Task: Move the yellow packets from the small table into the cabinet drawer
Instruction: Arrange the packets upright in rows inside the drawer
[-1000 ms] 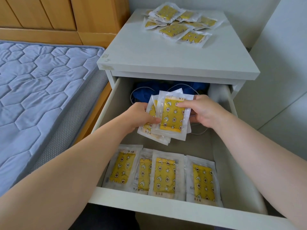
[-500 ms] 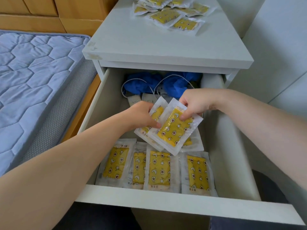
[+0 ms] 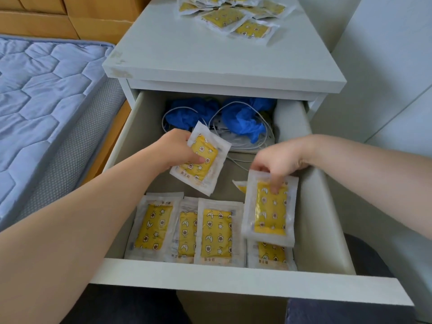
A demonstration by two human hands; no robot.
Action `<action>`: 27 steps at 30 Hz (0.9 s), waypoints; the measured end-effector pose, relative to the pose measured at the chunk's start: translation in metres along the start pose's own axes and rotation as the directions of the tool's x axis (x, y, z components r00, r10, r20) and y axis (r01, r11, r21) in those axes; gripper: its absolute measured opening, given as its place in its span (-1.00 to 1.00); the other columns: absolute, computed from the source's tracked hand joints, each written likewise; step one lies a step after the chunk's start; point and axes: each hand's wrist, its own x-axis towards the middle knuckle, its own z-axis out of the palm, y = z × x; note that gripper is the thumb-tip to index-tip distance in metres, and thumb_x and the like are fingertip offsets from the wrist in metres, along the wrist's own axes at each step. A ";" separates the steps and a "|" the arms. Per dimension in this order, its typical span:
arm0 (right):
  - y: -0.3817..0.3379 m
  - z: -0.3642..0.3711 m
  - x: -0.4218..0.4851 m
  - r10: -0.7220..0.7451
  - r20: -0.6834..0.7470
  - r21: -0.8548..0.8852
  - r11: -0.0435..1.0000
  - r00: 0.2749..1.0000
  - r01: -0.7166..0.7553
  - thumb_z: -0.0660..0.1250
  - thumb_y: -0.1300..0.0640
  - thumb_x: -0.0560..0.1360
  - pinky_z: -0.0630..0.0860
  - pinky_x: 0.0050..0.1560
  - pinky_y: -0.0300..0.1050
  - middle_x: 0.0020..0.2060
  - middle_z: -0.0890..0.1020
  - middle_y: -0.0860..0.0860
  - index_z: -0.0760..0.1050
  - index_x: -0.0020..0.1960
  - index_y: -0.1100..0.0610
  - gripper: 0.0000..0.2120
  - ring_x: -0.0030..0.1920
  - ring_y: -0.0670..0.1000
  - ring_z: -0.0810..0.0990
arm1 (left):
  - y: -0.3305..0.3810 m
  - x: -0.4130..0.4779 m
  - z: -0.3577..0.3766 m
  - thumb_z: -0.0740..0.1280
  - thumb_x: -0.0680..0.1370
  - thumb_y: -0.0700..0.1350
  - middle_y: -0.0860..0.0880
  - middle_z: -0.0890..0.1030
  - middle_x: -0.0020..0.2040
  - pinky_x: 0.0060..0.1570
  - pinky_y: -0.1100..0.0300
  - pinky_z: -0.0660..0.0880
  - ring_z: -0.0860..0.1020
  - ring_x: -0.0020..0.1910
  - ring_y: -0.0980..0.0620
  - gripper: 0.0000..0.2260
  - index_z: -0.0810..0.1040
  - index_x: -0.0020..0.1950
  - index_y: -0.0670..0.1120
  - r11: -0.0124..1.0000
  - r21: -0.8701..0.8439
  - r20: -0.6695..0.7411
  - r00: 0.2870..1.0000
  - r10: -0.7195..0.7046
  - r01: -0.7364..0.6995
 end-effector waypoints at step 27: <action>-0.046 0.056 0.001 0.134 0.049 -0.711 0.700 0.990 -0.059 0.42 -0.05 0.45 0.48 -0.17 -0.08 0.00 0.59 0.06 0.49 0.18 0.20 -0.57 -0.07 0.11 0.58 | 0.011 -0.022 0.004 0.48 0.44 -0.17 0.11 0.62 -0.15 -0.32 0.28 0.50 0.62 -0.20 0.15 -0.76 0.55 0.06 0.00 0.996 -0.027 -0.018 0.996 0.086 -0.087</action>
